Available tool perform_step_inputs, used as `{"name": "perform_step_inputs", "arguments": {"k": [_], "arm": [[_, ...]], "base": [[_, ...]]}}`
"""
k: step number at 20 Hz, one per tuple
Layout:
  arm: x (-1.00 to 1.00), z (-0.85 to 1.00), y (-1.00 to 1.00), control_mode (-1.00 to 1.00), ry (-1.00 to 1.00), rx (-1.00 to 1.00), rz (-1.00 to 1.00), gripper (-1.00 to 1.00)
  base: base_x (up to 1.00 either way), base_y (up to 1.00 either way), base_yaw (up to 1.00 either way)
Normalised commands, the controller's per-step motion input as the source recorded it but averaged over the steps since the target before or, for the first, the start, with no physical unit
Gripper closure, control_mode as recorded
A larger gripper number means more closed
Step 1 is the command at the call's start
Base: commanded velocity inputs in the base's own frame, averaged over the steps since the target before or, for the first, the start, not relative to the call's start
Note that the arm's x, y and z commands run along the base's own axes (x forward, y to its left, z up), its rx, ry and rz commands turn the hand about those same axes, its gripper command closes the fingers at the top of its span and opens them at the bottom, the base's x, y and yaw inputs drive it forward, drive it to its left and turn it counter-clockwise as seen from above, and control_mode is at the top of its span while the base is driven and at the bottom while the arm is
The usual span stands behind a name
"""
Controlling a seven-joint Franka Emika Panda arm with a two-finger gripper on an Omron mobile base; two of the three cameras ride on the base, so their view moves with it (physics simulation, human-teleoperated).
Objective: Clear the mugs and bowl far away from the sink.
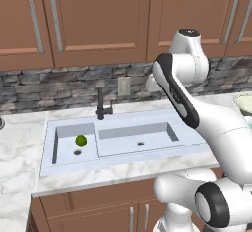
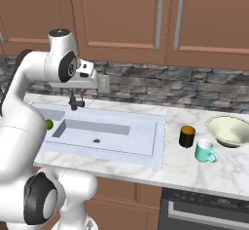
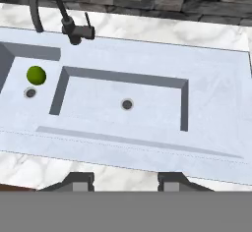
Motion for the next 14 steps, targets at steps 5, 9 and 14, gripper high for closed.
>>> {"name": "perform_step_inputs", "arguments": {"k": [5, 9, 14], "arm": [[0.00, -0.20, -0.17, -1.00, 0.06, 0.00, -0.01, -1.00], [0.00, -0.34, -0.43, -1.00, 0.10, 0.02, -0.03, -1.00], [0.00, -0.40, -0.76, -1.00, 0.11, 0.13, -0.05, -1.00]], "base": [[0.00, 0.00, 0.00], [0.00, 0.00, 0.00], [0.00, 0.00, 0.00]]}}
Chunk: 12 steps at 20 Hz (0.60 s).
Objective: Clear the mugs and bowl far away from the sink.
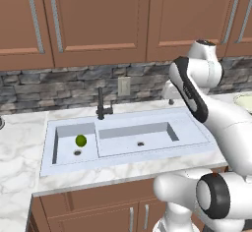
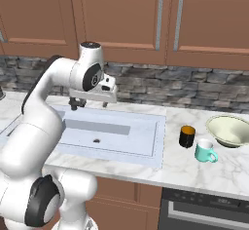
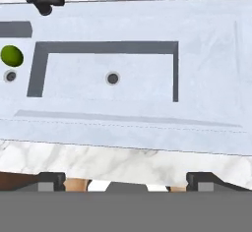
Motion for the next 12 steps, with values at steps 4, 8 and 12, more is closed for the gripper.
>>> {"name": "perform_step_inputs", "arguments": {"k": [4, 8, 12], "arm": [[0.00, -0.42, -0.86, -1.00, 0.08, 0.16, -0.04, -1.00], [0.00, -0.38, -0.83, -1.00, 0.06, 0.14, -0.04, -1.00], [0.00, -0.34, -0.91, -1.00, 0.09, 0.18, -0.05, -1.00]], "base": [[0.00, 0.00, 0.00], [0.00, 0.00, 0.00], [0.00, 0.00, 0.00]]}}
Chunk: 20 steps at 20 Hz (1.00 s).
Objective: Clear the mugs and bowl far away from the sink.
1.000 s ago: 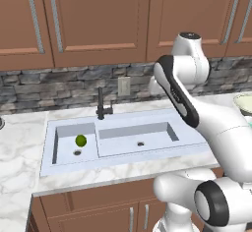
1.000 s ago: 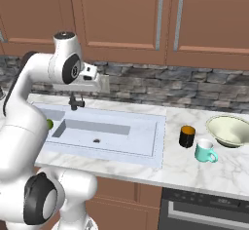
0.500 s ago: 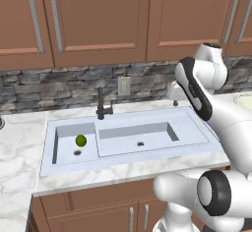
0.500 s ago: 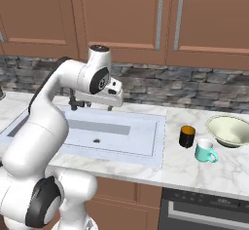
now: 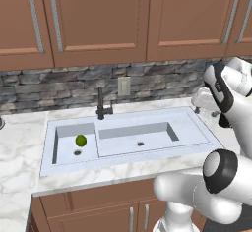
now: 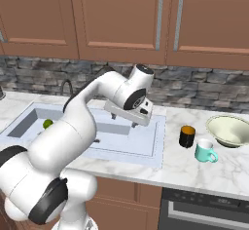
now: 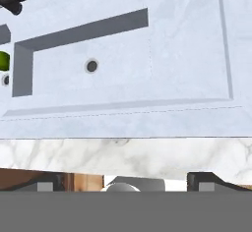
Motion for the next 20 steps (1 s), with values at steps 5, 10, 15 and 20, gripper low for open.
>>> {"name": "perform_step_inputs", "arguments": {"k": [5, 10, 15, 20], "arm": [[0.01, 0.00, -0.07, -1.00, 0.00, 0.02, 0.00, -1.00], [-0.17, 0.00, 0.00, -1.00, -0.03, -0.04, 0.00, -1.00], [-0.36, 0.00, 0.00, -1.00, -0.06, -0.25, -0.04, -1.00], [-0.47, 0.00, 0.00, -1.00, -0.04, -0.37, -0.15, -1.00]], "base": [[0.00, 0.00, 0.00], [0.00, 0.00, 0.00], [0.00, 0.00, 0.00], [0.00, 0.00, 0.00]]}}
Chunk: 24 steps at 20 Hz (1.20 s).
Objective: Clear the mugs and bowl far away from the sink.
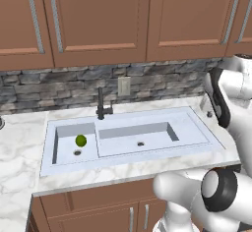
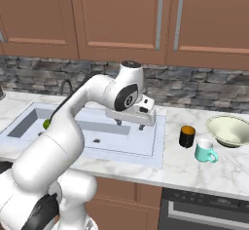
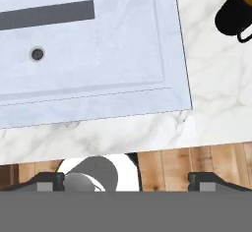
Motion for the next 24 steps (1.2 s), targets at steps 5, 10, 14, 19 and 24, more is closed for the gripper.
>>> {"name": "perform_step_inputs", "arguments": {"k": [5, 10, 14, 19, 24], "arm": [[-0.34, -0.01, -0.04, -1.00, -0.01, -0.29, -0.25, -1.00], [-0.05, 0.00, -0.24, -1.00, -0.04, -0.05, -0.22, -1.00], [0.03, 0.00, -0.16, -1.00, -0.05, 0.00, -0.01, -1.00], [0.11, 0.00, -0.27, -1.00, 0.01, 0.00, 0.02, -1.00], [0.00, -0.04, -0.61, -1.00, 0.00, 0.00, 0.04, -1.00]], "base": [[0.00, 0.00, 0.00], [0.00, 0.00, 0.00], [0.00, 0.00, 0.00], [0.00, 0.00, 0.00], [0.00, 0.00, 0.00]]}}
